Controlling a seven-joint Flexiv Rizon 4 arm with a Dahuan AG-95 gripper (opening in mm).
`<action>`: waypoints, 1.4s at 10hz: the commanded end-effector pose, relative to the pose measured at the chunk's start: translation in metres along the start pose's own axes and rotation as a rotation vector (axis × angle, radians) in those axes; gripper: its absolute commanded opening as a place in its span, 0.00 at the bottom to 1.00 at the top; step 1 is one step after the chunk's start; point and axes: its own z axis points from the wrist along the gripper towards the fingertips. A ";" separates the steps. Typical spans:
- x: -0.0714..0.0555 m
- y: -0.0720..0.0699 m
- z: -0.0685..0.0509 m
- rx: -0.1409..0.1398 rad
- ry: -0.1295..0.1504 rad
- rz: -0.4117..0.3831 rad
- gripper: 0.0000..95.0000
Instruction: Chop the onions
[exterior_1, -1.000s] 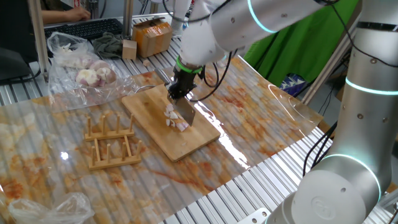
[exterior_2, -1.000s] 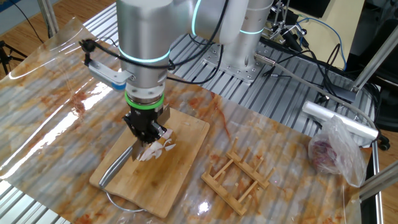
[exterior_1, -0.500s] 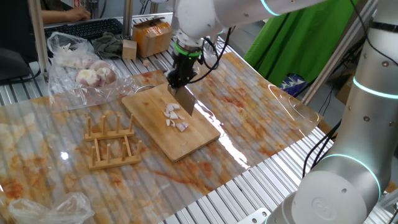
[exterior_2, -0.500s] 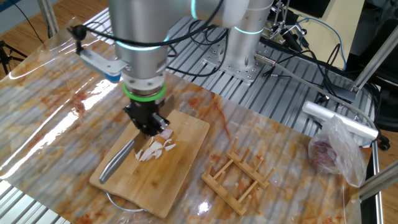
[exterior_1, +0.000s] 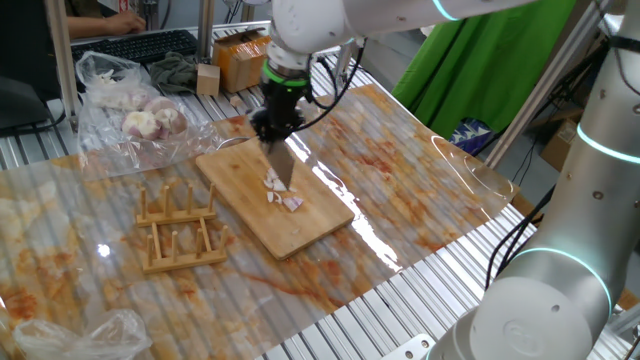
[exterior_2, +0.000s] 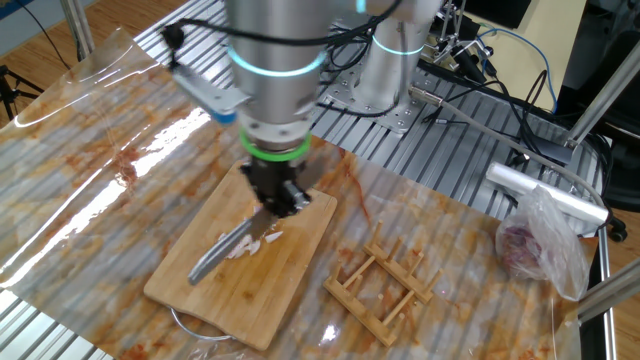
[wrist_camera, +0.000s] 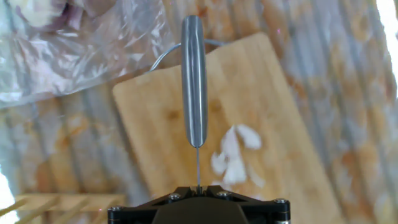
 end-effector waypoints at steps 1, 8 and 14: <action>0.030 0.034 -0.014 0.001 0.016 0.091 0.00; 0.060 0.062 -0.015 -0.014 0.005 0.120 0.00; 0.062 0.062 -0.014 -0.006 0.006 0.109 0.00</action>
